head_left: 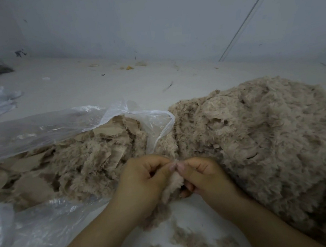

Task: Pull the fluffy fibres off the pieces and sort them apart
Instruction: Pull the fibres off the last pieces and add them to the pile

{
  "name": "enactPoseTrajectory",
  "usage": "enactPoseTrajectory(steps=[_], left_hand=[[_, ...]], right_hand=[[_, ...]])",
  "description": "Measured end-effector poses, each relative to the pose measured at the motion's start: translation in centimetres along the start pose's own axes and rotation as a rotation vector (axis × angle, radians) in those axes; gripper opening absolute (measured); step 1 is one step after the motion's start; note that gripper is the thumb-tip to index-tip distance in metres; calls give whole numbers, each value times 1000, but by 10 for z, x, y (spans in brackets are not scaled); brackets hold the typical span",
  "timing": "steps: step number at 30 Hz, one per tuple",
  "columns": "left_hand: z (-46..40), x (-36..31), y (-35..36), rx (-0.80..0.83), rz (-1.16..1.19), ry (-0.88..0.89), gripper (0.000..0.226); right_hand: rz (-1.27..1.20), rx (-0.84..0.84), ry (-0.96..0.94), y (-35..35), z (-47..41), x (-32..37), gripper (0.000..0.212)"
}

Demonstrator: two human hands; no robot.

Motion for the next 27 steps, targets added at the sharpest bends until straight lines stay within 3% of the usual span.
enactPoseTrajectory(steps=[5,10,15,20,22,25,27], left_hand=[[-3,6,-13,-206,68,-107,17],[2,-5,0,-93,131,-77,18],[-1,3,-5,-154,183,-120,22],[1,3,-1,-19,245,-196,24],[-1,1,-7,-76,301,-192,24],[-2,-1,-15,-151,342,-170,25],[-1,-2,-15,-151,340,-152,24]], right_hand=[[-78,-33,2,-4,-3,2,35],[42,154,-80,8,5,7,13],[12,57,-34,-2,1,5,16],[43,103,-56,6,1,2,18],[79,73,-43,4,-1,1,15],[138,5,-31,-2,-5,-3,34],[138,11,-24,-3,-5,-5,30]])
Point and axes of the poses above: each hand's wrist, its own z-axis away from the middle knuckle, its own y-axis out of the palm, x = y × z, the point moved 5 cm from there along -z, towards the middle knuckle, and after that the axes turned 9 degrees about -x, right-handed, at the moved point
